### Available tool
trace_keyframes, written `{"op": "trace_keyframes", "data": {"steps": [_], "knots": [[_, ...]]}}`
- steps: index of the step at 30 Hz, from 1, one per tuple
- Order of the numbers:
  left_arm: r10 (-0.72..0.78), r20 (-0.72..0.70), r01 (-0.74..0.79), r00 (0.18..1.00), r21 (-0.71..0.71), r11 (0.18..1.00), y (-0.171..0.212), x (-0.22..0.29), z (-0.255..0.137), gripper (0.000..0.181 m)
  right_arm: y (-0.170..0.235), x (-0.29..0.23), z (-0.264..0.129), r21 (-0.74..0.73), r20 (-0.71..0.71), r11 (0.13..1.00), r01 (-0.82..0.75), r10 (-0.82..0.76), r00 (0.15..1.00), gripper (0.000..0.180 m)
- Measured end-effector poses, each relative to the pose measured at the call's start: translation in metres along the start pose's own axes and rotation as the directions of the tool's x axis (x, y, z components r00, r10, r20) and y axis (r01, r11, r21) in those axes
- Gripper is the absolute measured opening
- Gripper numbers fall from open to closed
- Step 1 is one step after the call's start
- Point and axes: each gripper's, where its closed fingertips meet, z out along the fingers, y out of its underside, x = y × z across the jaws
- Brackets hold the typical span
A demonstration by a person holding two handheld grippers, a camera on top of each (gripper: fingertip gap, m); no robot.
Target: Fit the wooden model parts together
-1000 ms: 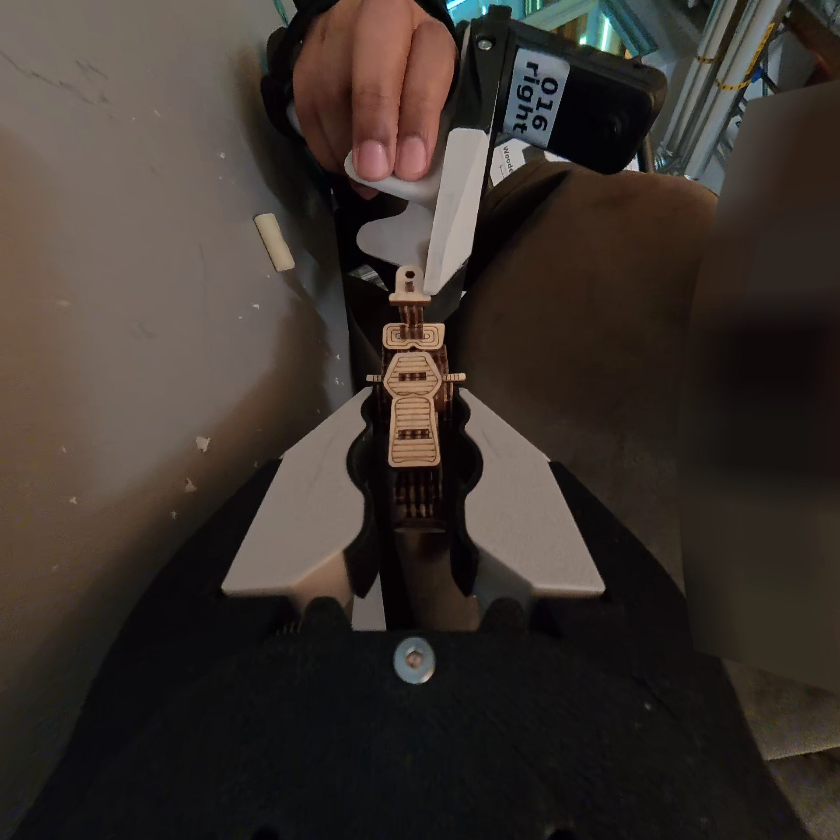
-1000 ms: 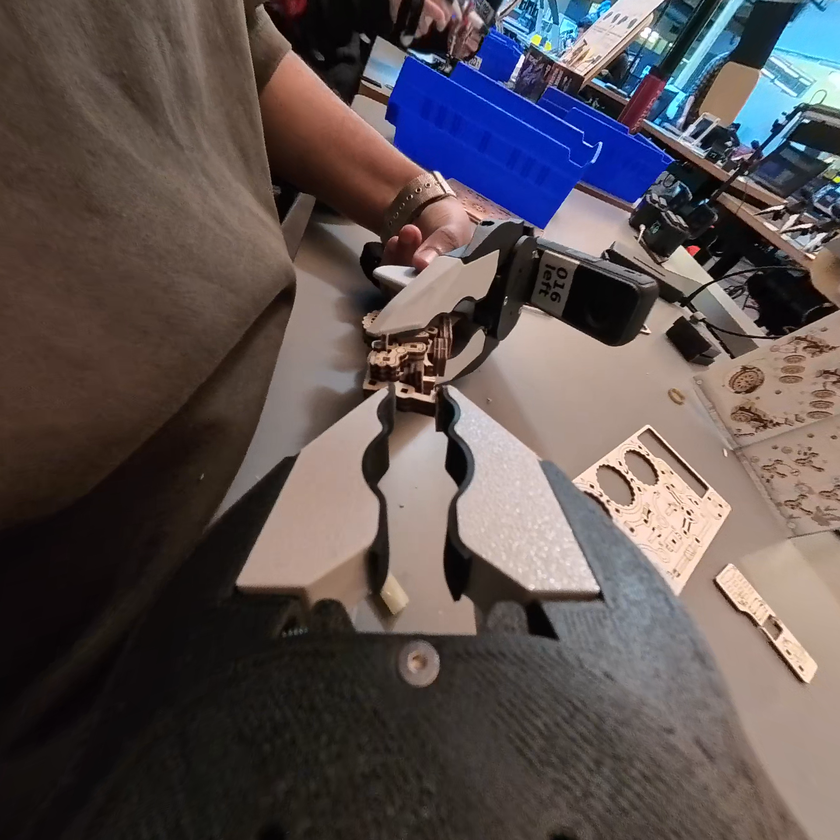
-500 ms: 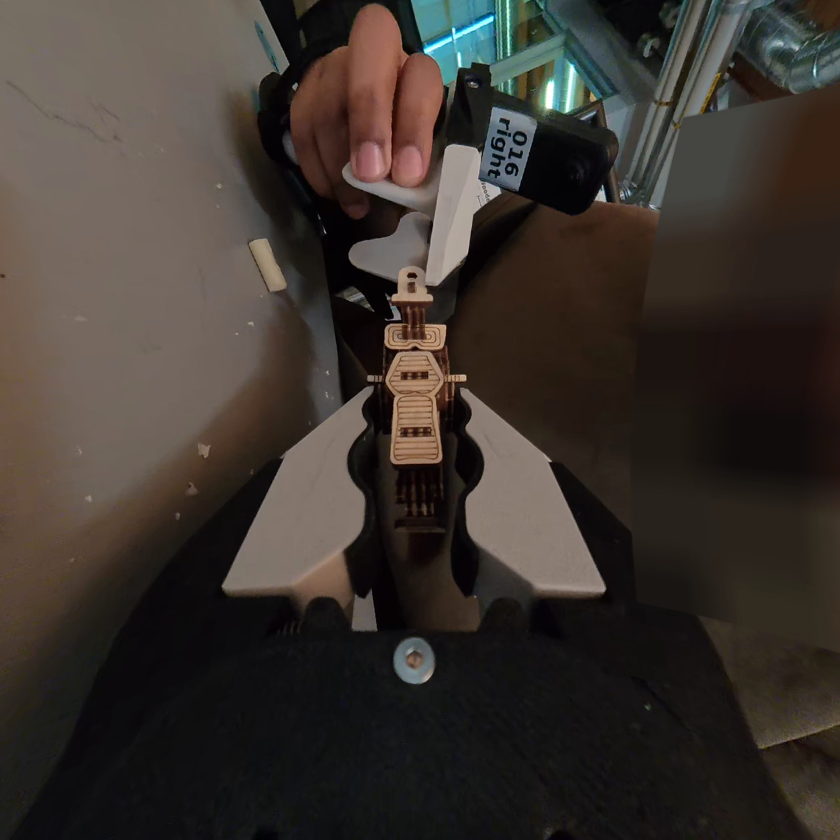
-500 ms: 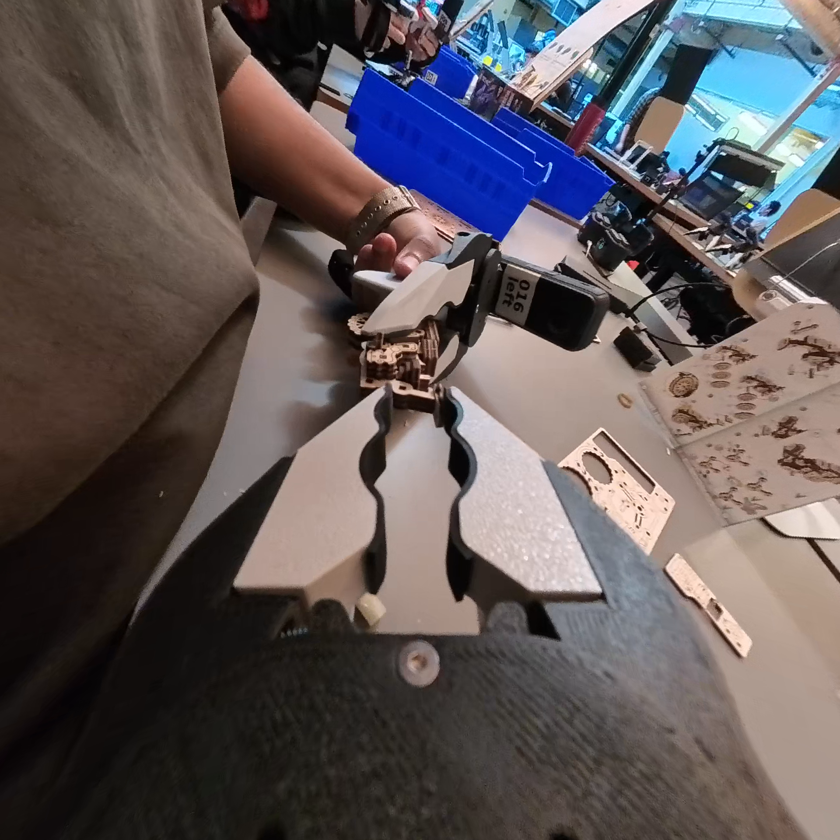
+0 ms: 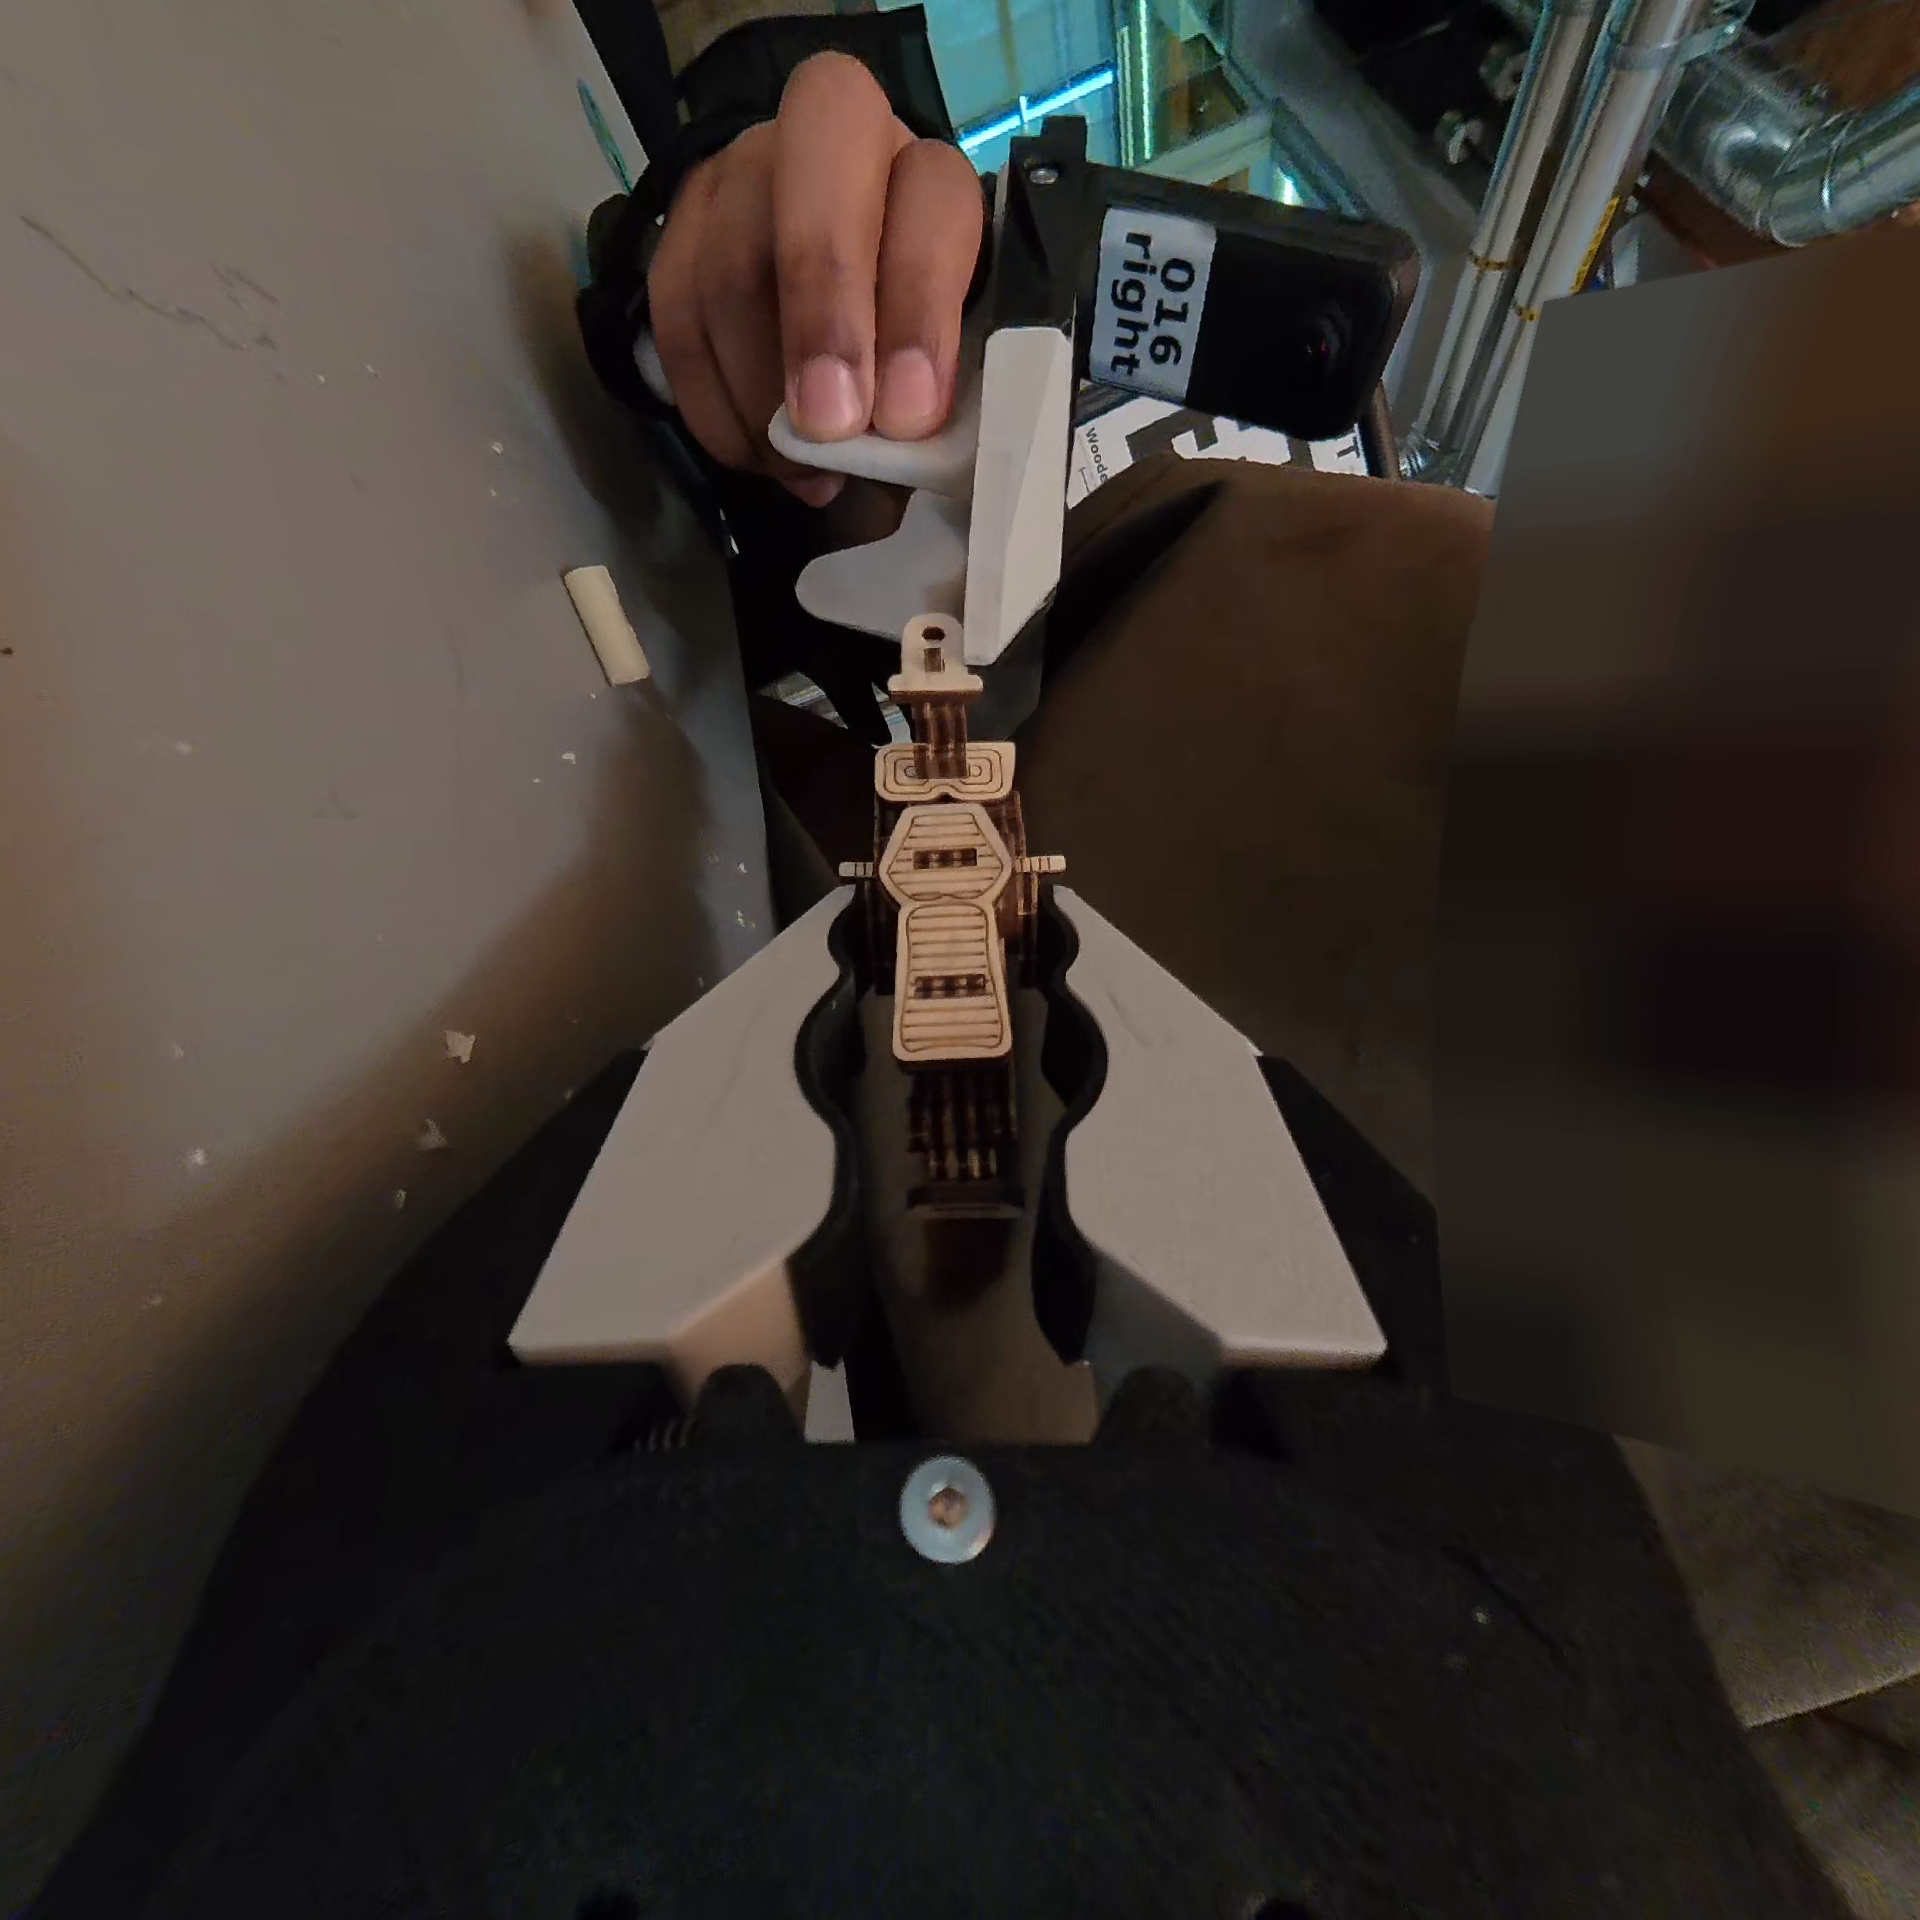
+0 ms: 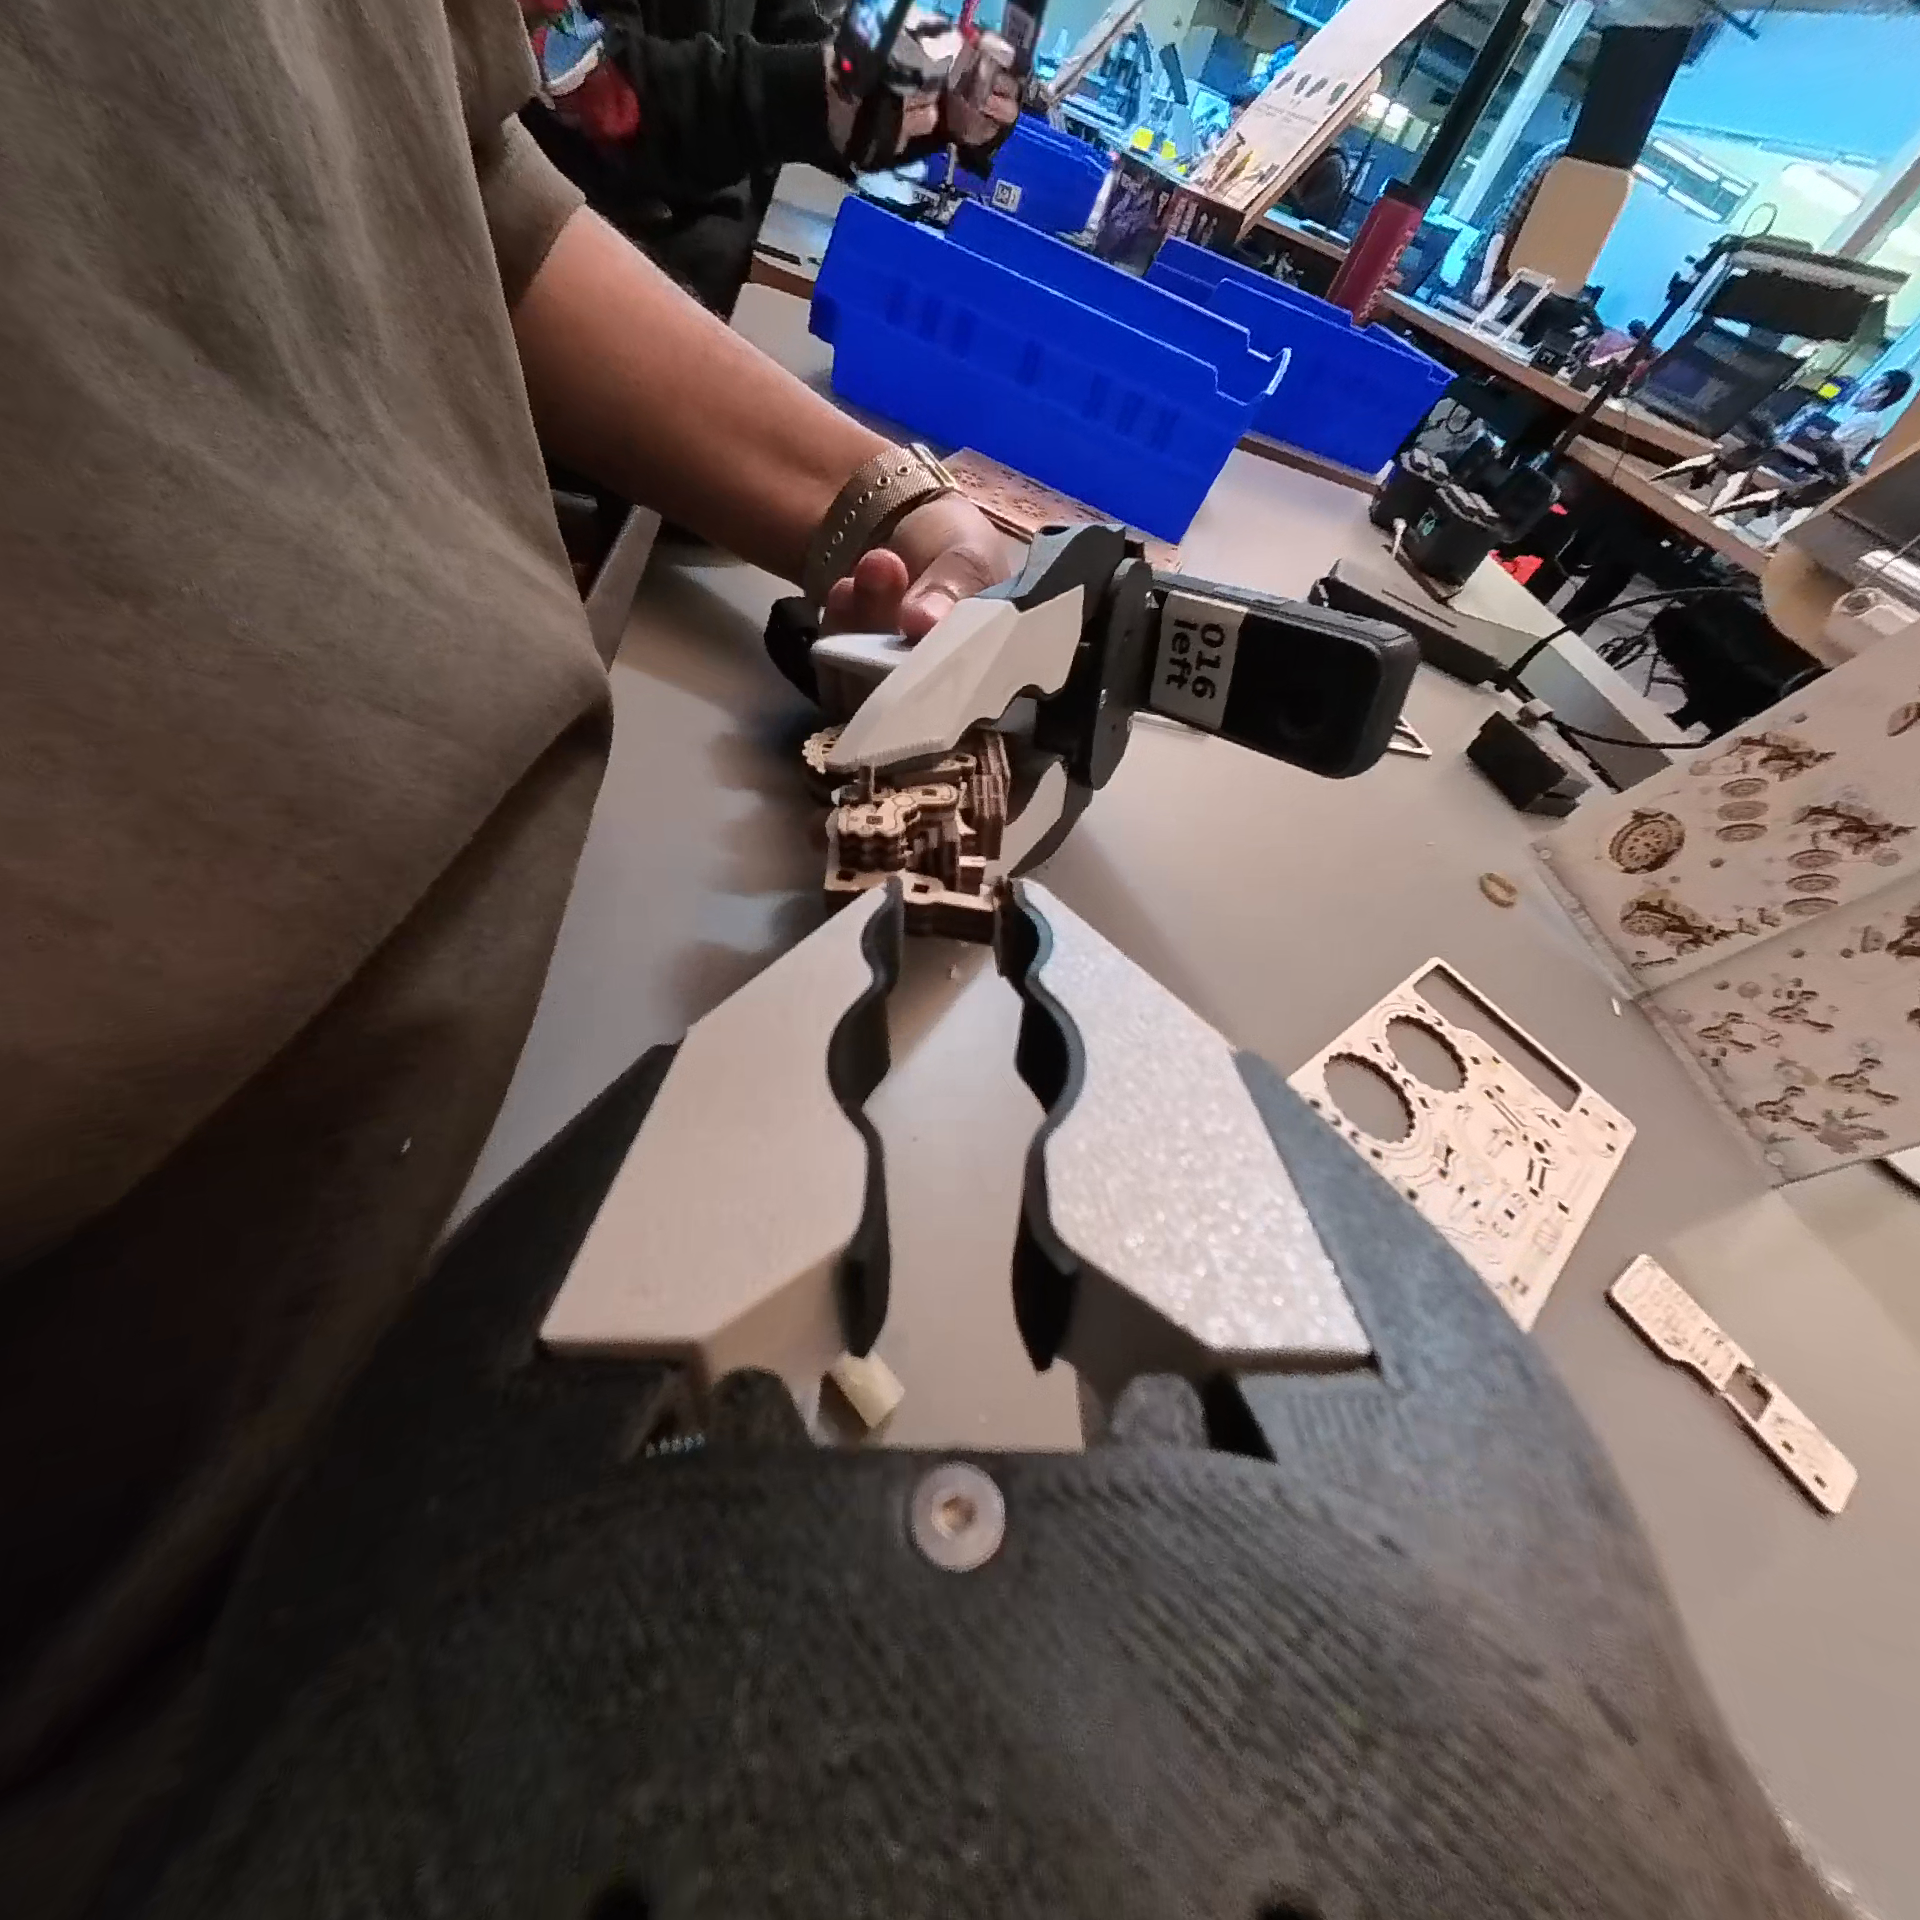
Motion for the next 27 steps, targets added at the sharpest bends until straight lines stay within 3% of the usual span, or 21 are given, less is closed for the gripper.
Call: {"op": "trace_keyframes", "data": {"steps": [5,6,10,12,18,22,27], "knots": [[0.006,0.007,-0.006,1.0,-0.005,1.0,0.001,-0.001,0.0,0.027,0.001,-0.001,0.0,-0.017,0.038,0.998,-0.054,0.055,0.998,0.016],[0.016,0.012,-0.015,1.0,-0.013,1.0,0.002,-0.001,0.001,0.026,0.0,0.003,-0.001,-0.012,0.026,0.998,-0.065,0.066,0.998,0.0],[0.023,0.013,-0.023,1.0,0.001,1.0,-0.001,0.001,-0.002,0.027,-0.008,0.005,-0.004,0.015,-0.004,0.998,-0.055,0.055,0.998,0.0],[0.022,0.041,-0.023,0.999,0.031,0.999,-0.005,-0.004,-0.012,0.026,-0.014,0.002,-0.004,0.038,-0.039,0.999,0.009,-0.008,0.999,0.02],[0.044,-0.03,-0.04,0.999,0.095,0.995,-0.016,0.009,-0.02,0.027,-0.003,0.021,-0.006,0.029,-0.122,0.999,-0.033,0.037,0.992,0.031],[0.052,-0.058,-0.048,0.997,0.069,0.996,-0.012,0.013,-0.012,0.027,-0.006,0.022,-0.006,0.056,-0.118,0.996,-0.072,0.079,0.99,0.033],[0.059,-0.097,-0.054,0.993,0.06,0.997,-0.01,0.019,-0.006,0.026,-0.009,0.013,-0.002,0.058,-0.094,0.996,-0.062,0.067,0.993,0.021]]}}
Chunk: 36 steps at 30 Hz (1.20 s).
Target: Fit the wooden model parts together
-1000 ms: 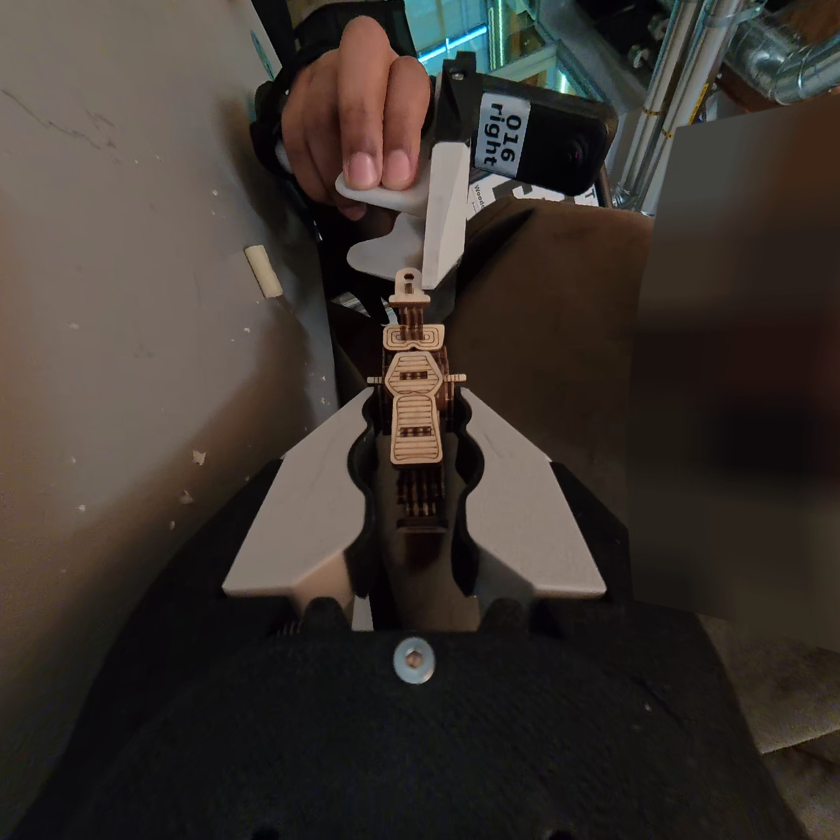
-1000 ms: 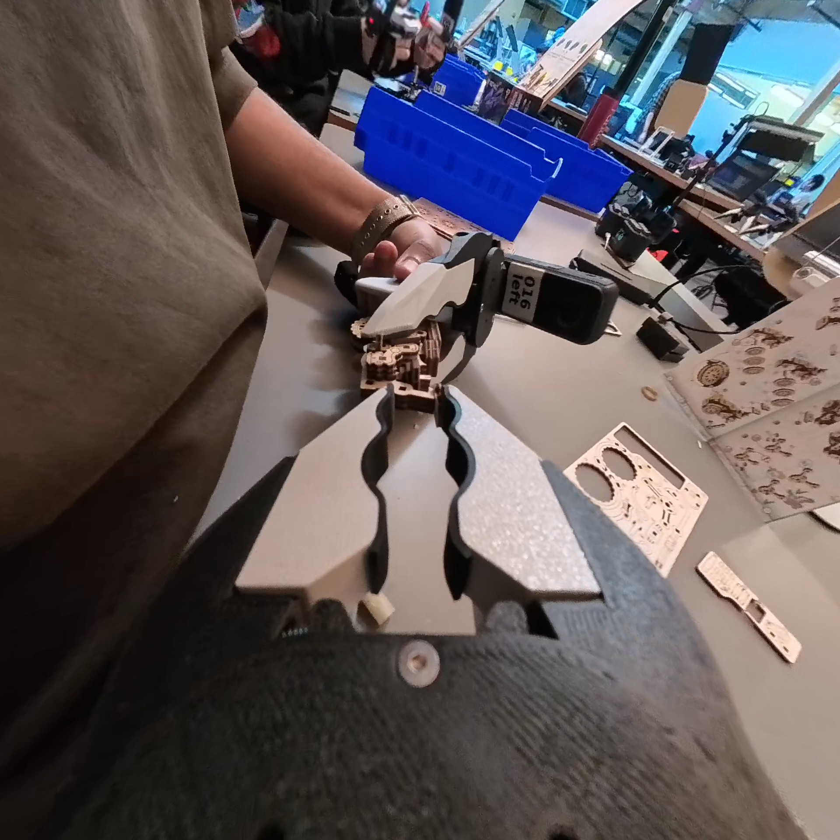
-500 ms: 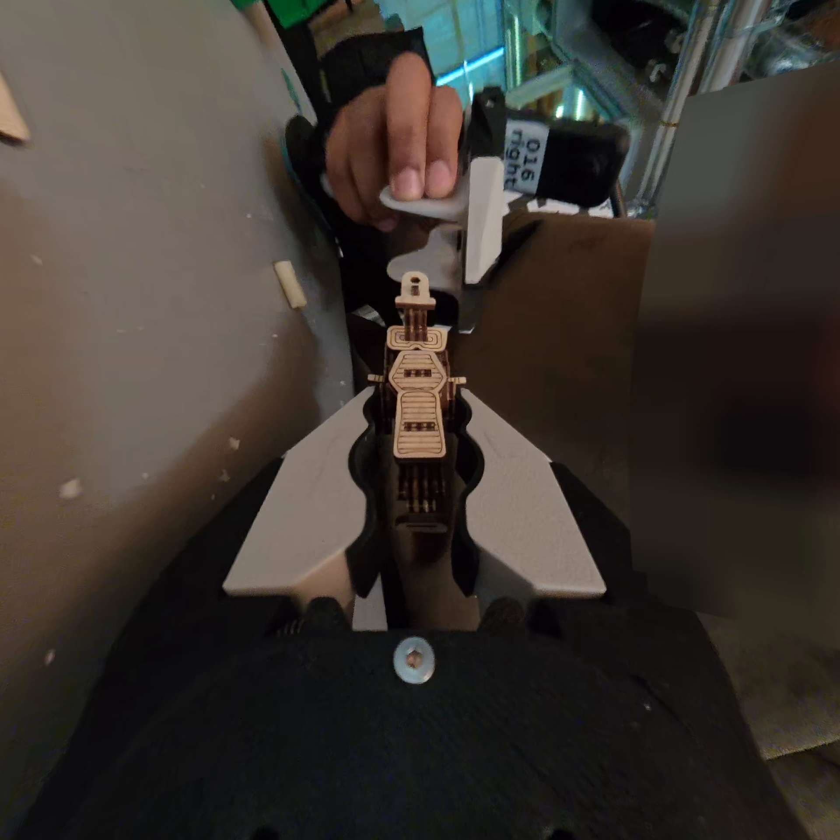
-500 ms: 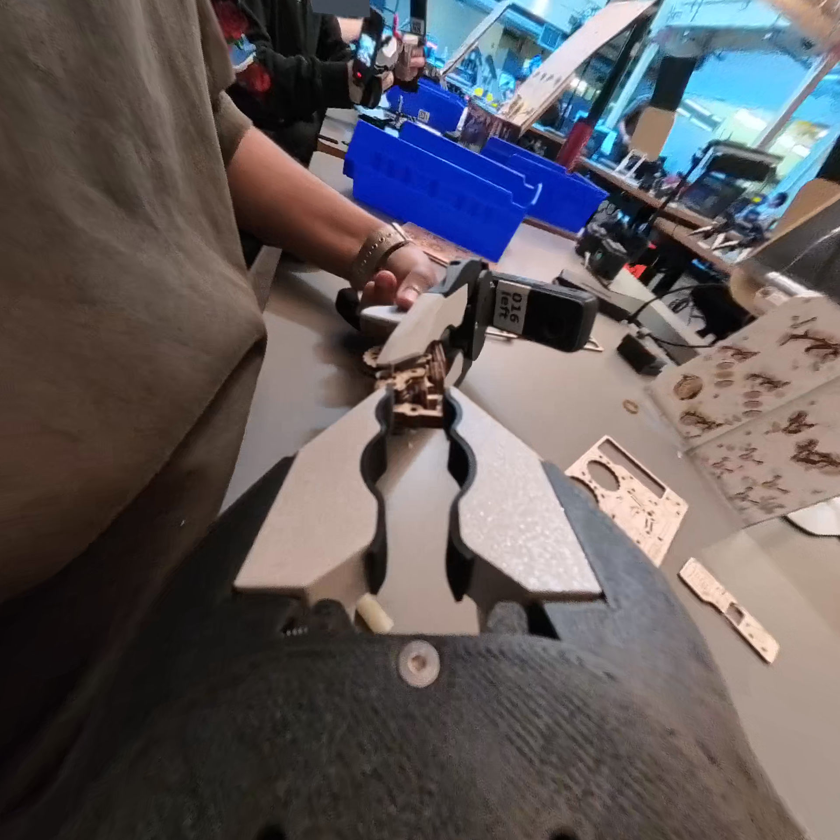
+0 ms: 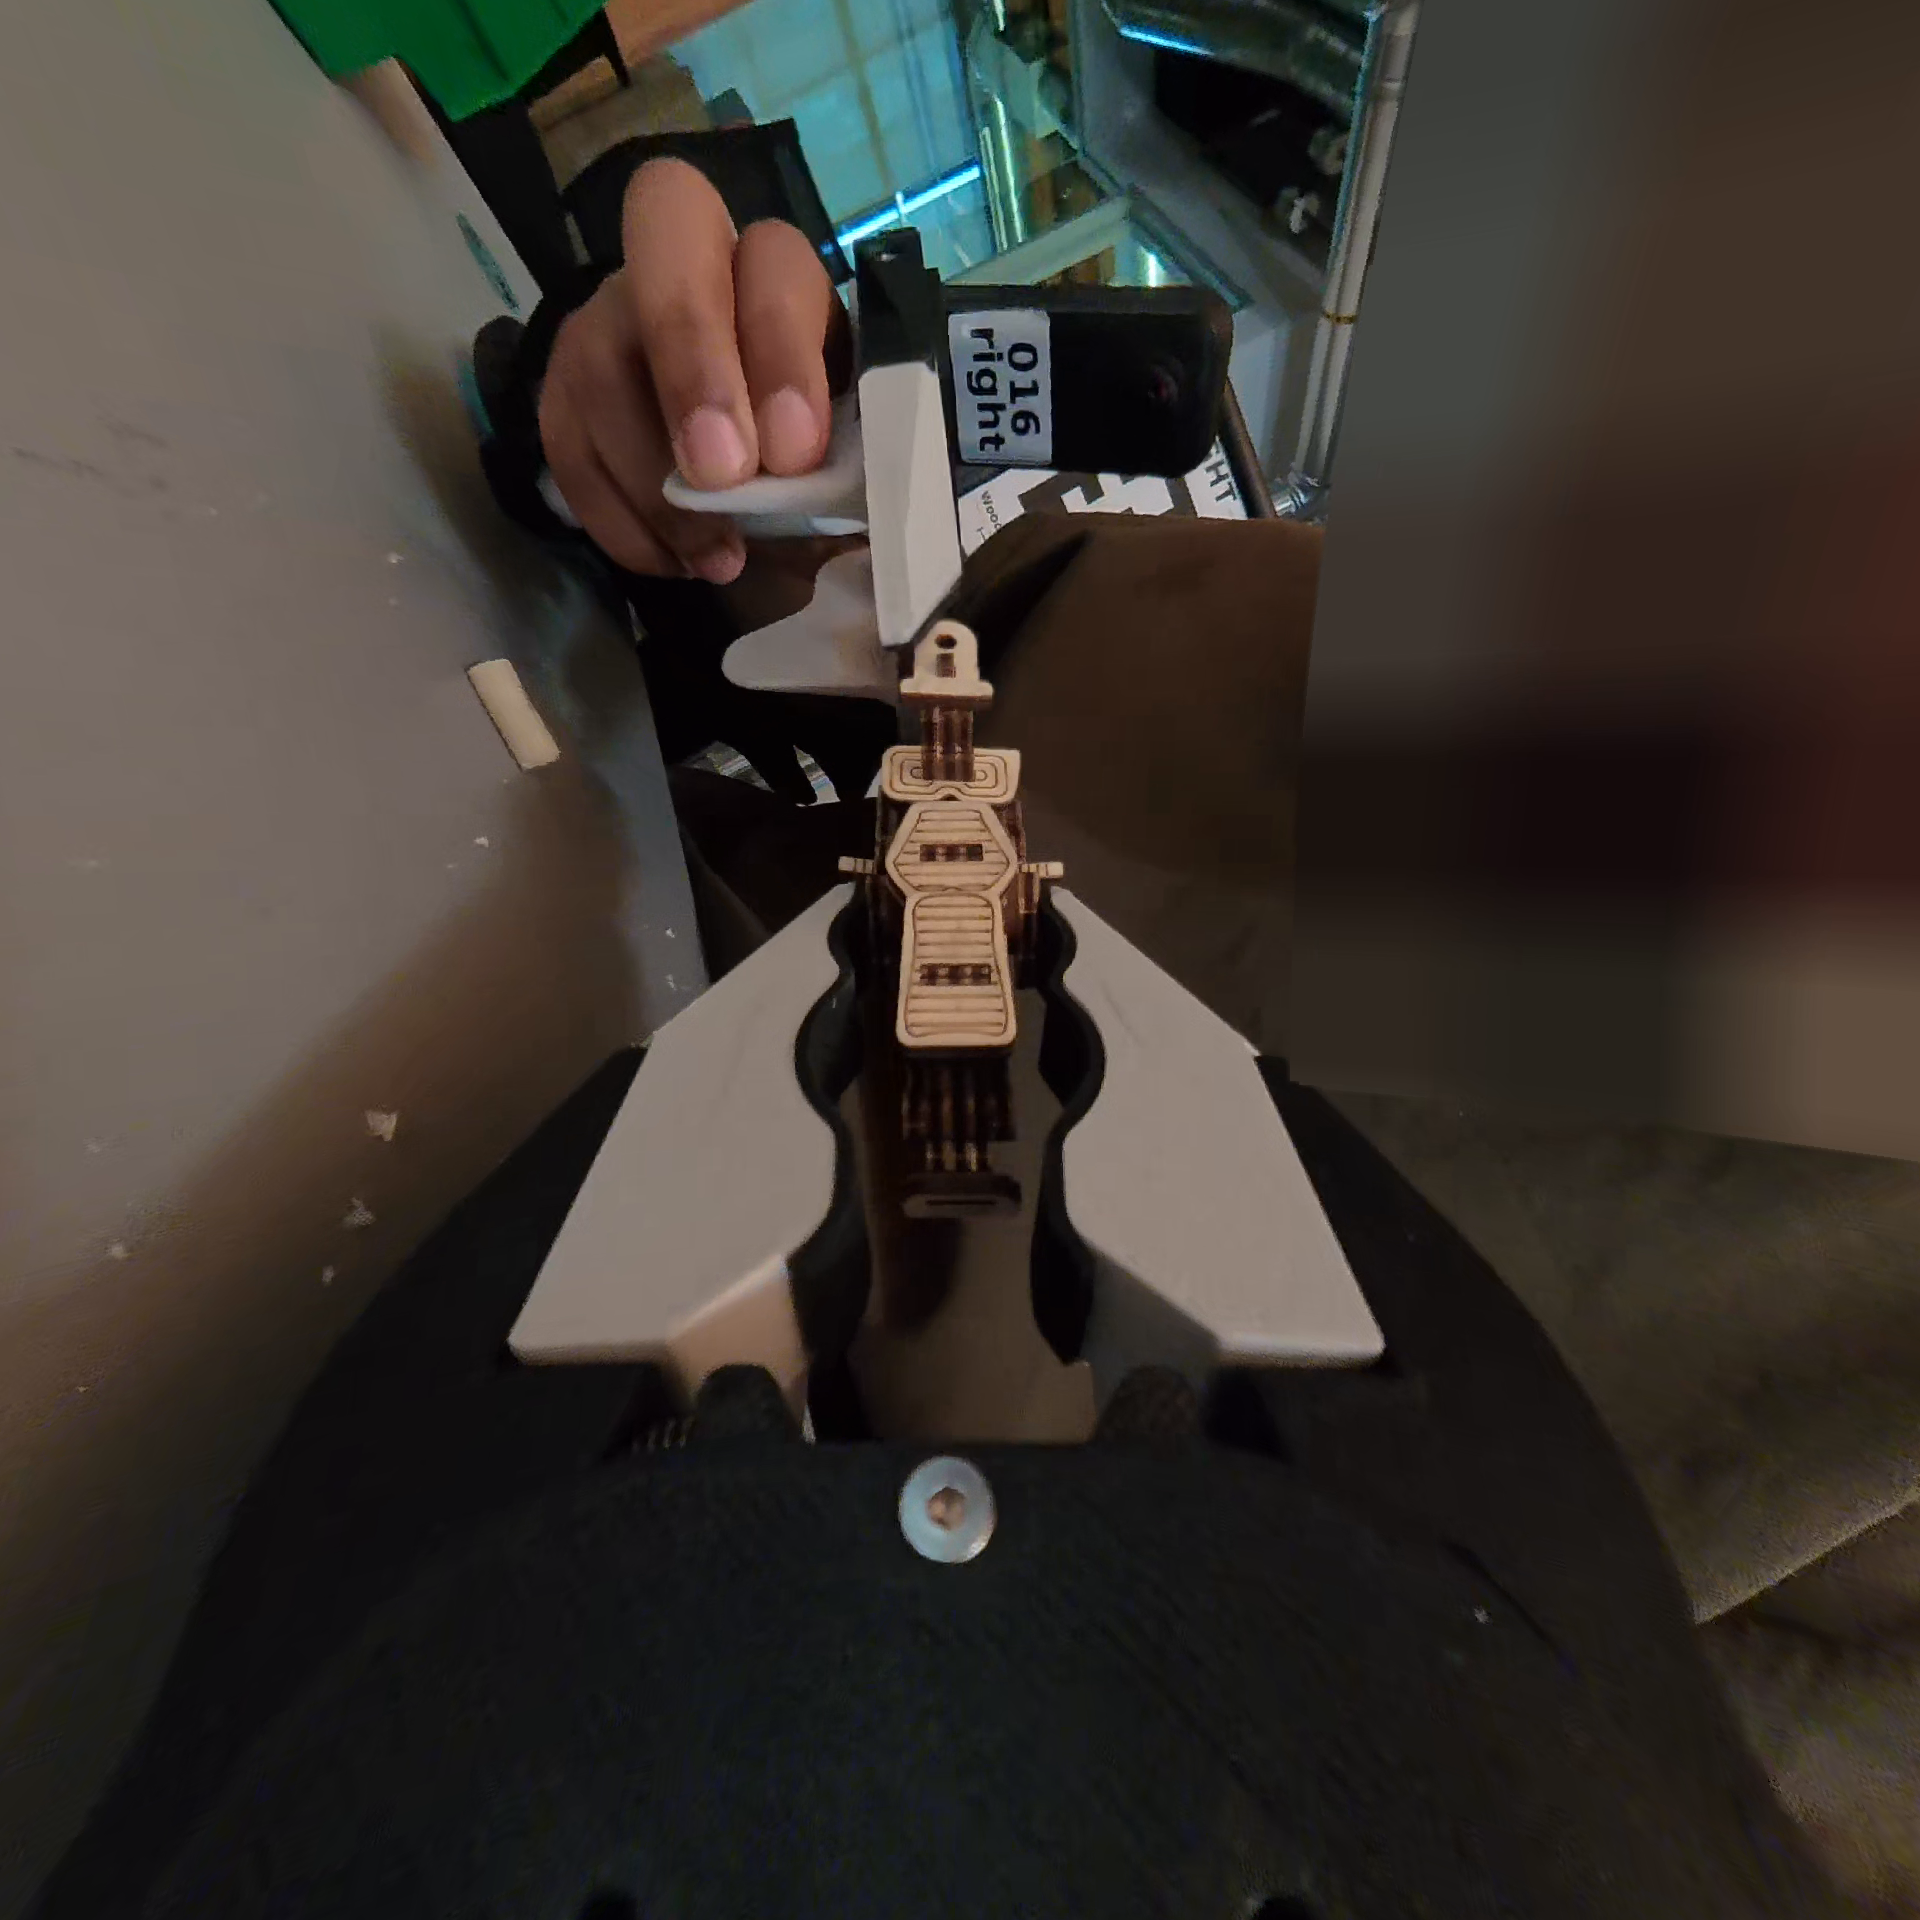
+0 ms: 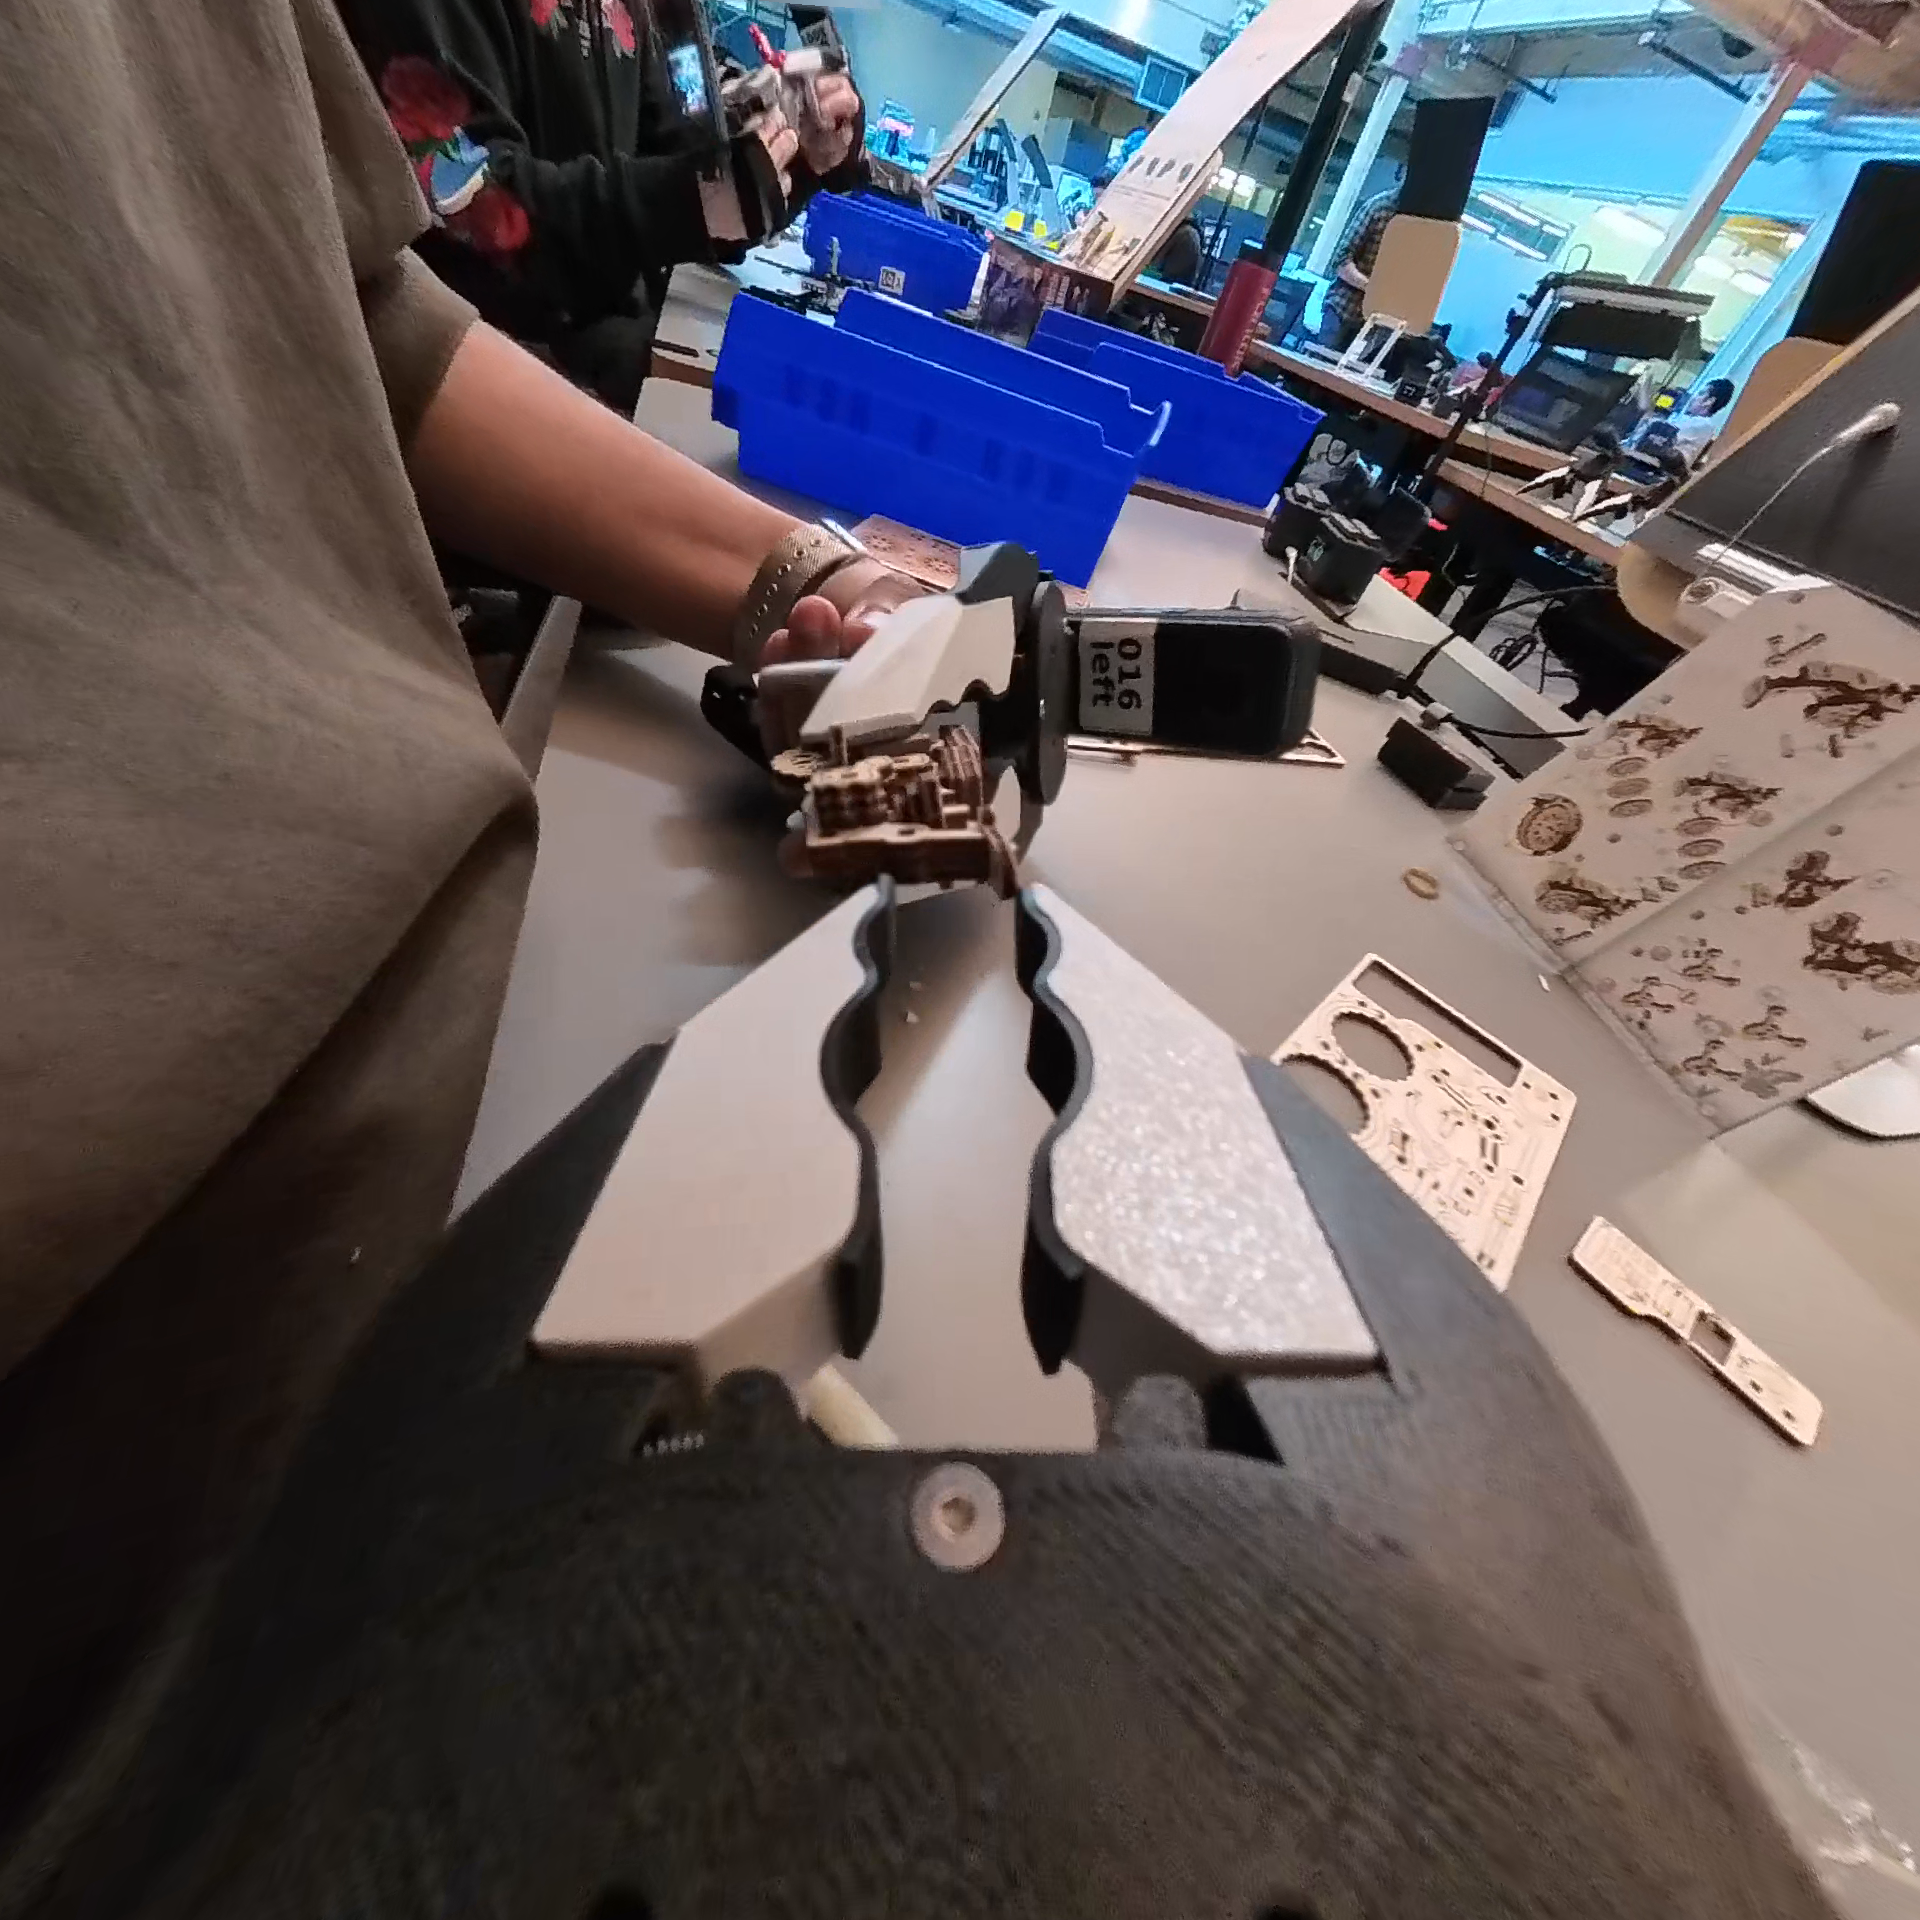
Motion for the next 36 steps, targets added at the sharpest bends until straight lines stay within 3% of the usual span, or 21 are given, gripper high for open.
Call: {"op": "trace_keyframes", "data": {"steps": [16,24,25,26,36], "knots": [[-0.093,-0.107,0.093,0.99,-0.004,0.996,0.002,0.008,0.009,0.026,-0.008,-0.008,-0.006,0.071,0.109,0.992,-0.108,0.1,0.989,0.02],[-0.087,-0.097,0.085,0.991,-0.024,0.996,0.006,0.008,0.012,0.026,-0.009,-0.013,-0.008,0.063,0.135,0.997,-0.052,0.043,0.99,0.017],[-0.089,-0.093,0.085,0.992,-0.042,0.995,0.009,0.007,0.013,0.027,-0.009,-0.012,-0.008,0.058,0.131,0.997,-0.05,0.042,0.991,0.003],[-0.085,-0.08,0.081,0.993,-0.054,0.995,0.011,0.005,0.015,0.026,-0.008,-0.011,-0.009,0.055,0.125,0.998,-0.034,0.027,0.992,0.0],[-0.096,-0.051,0.096,0.994,0.004,0.995,0.0,0.0,0.005,0.026,0.002,0.002,-0.007,0.009,0.024,1.0,0.019,-0.019,1.0,0.003]]}}
